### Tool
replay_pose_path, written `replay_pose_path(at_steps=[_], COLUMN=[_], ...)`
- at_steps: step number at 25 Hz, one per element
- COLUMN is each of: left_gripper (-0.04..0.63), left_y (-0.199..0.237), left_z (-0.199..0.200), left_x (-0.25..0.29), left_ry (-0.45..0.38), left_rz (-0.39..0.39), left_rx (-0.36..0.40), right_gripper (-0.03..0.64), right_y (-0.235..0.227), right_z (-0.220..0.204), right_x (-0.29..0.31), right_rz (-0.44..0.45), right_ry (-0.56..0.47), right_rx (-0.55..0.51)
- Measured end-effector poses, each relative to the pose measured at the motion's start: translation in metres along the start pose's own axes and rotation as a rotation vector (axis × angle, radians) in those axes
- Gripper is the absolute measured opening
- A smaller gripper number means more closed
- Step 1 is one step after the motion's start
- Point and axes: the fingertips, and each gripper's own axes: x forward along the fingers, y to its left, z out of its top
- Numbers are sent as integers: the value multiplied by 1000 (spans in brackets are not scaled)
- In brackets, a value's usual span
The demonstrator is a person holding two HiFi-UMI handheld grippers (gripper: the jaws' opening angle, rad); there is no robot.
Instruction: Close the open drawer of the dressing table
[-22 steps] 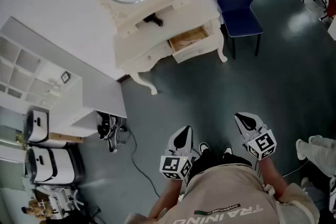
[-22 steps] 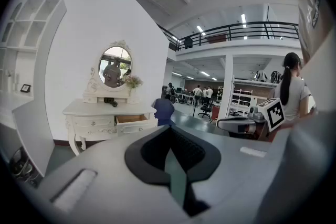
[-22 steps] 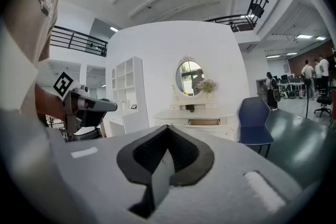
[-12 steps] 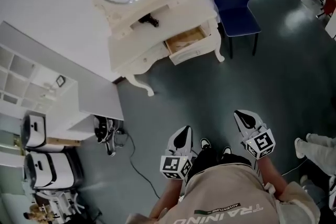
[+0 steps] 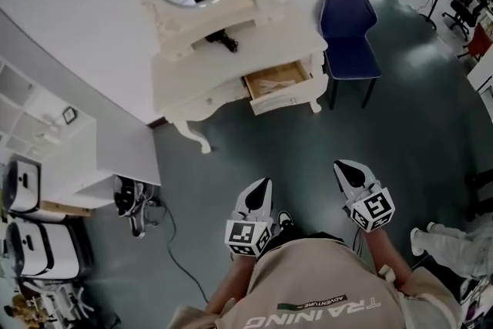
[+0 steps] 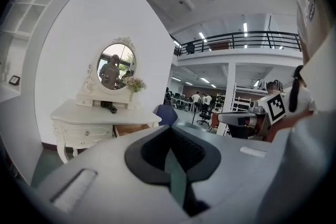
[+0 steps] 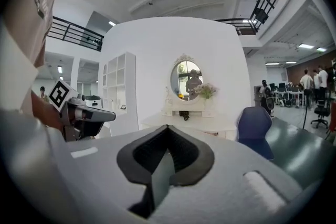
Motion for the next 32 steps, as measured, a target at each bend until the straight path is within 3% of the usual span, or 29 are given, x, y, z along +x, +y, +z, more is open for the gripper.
replay_pose_path(at_steps=[7,16,25,32], left_gripper=[18,18,17,17], left_y=[43,74,93,118], left_z=[11,19,22,42], left_x=[42,82,126,198], left_ry=[1,25,80,120], left_rz=[-72,-123,-67,10], left_rx=[20,5,-7,9], right_gripper=[2,2,2,2], right_y=[-15,-35,-69,-145], right_z=[24,13,-3,1], right_x=[53,70,123,197], right_rz=[-73,-145,-77,-19], right_ry=[-38,28,84,69], right_rx=[38,66,76,62])
